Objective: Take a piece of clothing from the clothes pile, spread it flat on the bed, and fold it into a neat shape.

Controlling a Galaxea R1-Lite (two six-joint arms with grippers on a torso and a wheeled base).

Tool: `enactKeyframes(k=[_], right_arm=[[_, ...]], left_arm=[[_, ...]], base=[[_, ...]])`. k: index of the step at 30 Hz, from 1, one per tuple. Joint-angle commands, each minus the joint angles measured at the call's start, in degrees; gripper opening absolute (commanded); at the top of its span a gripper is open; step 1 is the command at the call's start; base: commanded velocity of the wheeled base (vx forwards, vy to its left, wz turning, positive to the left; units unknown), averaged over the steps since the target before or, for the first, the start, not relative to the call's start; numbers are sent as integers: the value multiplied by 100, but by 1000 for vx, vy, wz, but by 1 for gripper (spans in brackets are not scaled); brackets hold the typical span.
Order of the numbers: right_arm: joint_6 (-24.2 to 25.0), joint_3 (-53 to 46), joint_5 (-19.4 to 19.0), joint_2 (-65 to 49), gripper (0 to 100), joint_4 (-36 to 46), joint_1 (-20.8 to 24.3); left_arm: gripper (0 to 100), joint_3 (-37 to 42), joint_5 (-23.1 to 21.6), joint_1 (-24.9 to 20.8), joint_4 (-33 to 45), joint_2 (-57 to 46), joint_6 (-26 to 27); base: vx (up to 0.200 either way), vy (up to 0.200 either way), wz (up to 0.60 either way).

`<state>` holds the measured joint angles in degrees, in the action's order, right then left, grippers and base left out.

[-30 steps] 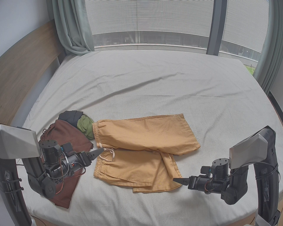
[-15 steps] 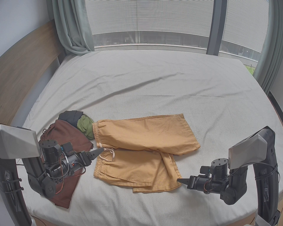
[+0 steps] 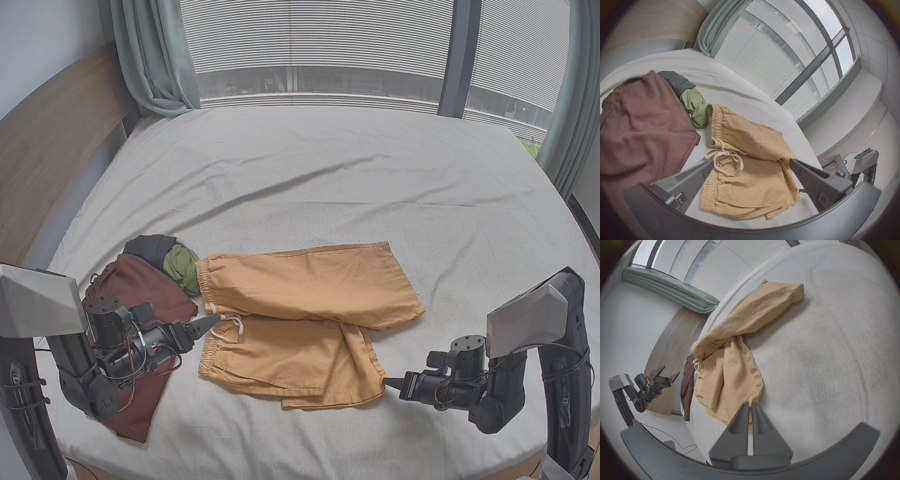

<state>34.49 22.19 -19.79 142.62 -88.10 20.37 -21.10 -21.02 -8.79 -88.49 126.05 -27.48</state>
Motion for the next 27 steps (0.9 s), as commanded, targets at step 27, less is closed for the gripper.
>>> enactKeyframes(k=[27], right_arm=[[-364, 822, 1, -463, 0, 91, -1343]], left_arm=[[100, 10, -25, -9, -1, 34, -3]], base=[[0, 0, 0]])
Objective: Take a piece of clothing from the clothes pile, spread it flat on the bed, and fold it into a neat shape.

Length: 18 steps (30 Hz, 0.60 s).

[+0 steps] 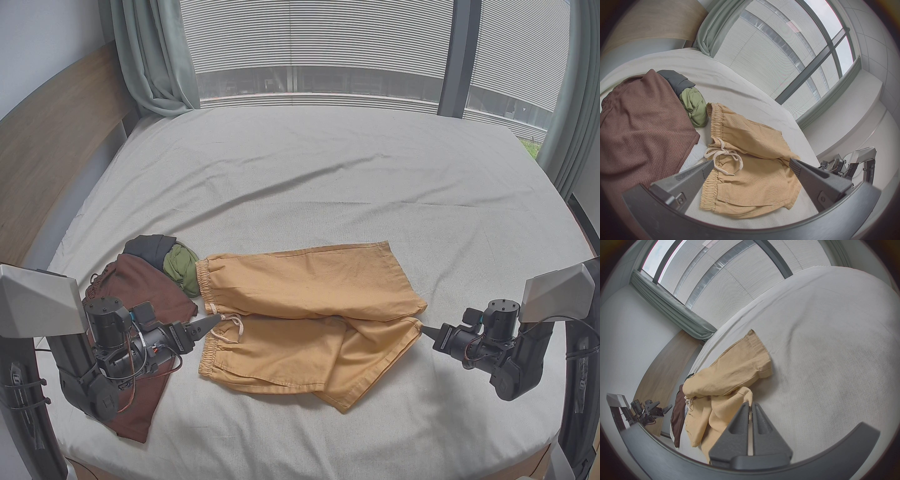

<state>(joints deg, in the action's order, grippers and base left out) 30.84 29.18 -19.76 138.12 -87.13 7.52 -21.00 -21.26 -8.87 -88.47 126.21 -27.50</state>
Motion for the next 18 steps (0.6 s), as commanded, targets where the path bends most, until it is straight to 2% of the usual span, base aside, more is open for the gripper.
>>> enactKeyframes(k=[1, 18], right_arm=[[1, 158, 7, -13, 0, 3, -75], [1, 668, 25, 356, 0, 20, -383]], left_arm=[[100, 0, -1, 0, -4, 18, -1], [100, 9, -1, 0, -4, 27, -1]], base=[[0, 0, 0], [0, 0, 0]])
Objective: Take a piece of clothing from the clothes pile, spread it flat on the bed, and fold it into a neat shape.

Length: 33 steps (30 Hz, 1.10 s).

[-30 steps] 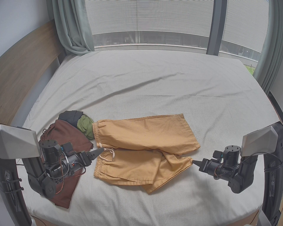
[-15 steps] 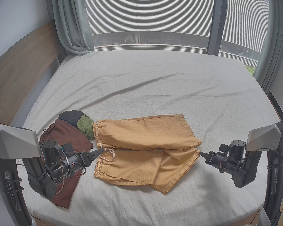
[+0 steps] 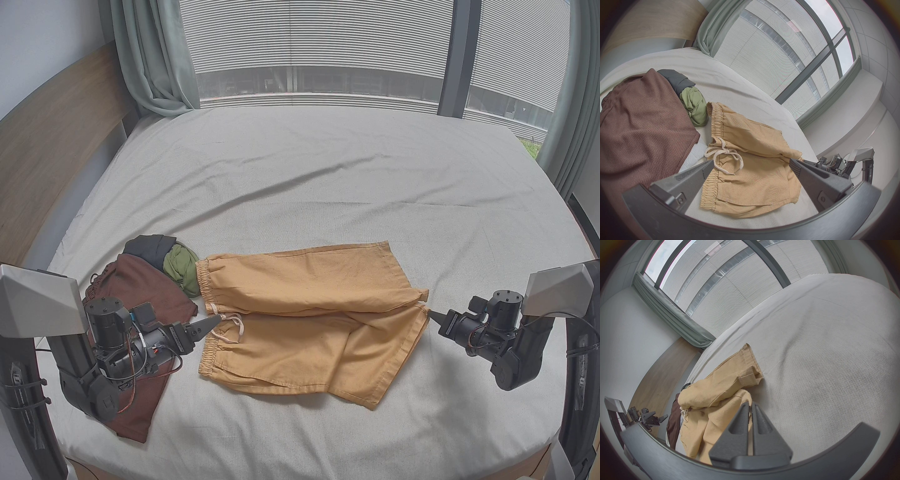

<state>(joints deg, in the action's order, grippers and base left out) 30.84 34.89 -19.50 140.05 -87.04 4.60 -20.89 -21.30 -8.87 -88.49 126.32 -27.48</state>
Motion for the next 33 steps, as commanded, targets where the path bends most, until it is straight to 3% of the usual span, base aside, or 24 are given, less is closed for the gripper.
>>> enactKeyframes(k=[1, 21, 22, 30, 33], right_arm=[[1, 141, -1, 199, 0, 56, -126], [-87, 352, 149, 313, 0, -41, -117], [-96, 326, 149, 313, 100, -41, -108], [-228, 194, 158, 251, 100, -50, -90], [-579, -237, 149, 199, 100, -50, -64]], left_arm=[[100, -2, 3, 0, -1, 16, -3], [100, -11, -6, 9, -1, 24, -3], [100, -11, -6, 9, -1, 24, -3], [100, -2, -6, 9, -1, 16, -3], [100, 6, -6, 9, -1, 33, -3]], base=[[0, 0, 0], [0, 0, 0], [0, 0, 0], [0, 0, 0], [0, 0, 0]])
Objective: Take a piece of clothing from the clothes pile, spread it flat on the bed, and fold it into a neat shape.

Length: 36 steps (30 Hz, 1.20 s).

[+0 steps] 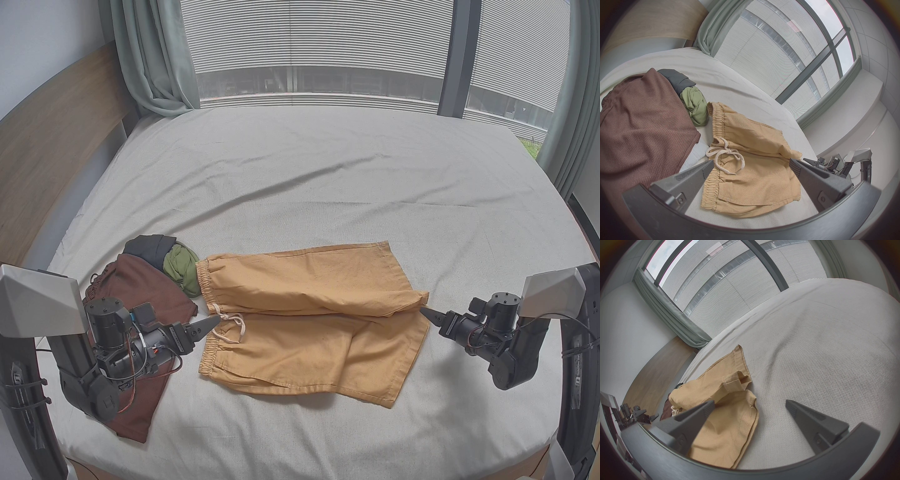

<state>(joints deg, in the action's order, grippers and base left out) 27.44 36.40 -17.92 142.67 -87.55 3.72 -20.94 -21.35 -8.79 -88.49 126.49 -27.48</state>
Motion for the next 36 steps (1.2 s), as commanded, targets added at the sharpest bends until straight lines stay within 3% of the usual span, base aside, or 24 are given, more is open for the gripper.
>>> enactKeyframes(k=[1, 9, 36], right_arm=[[-292, -458, -10, -81, 100, 1, 41], [-468, -1276, -89, -354, 100, -16, 692], [-477, -1267, -80, -354, 100, -69, 727]], left_arm=[[100, 20, -1, 0, -1, 16, -3], [100, 231, -115, 18, -1, 192, 14], [100, 293, -203, 53, -1, 1124, -12]], base=[[0, 0, 0], [0, 0, 0], [0, 0, 0]])
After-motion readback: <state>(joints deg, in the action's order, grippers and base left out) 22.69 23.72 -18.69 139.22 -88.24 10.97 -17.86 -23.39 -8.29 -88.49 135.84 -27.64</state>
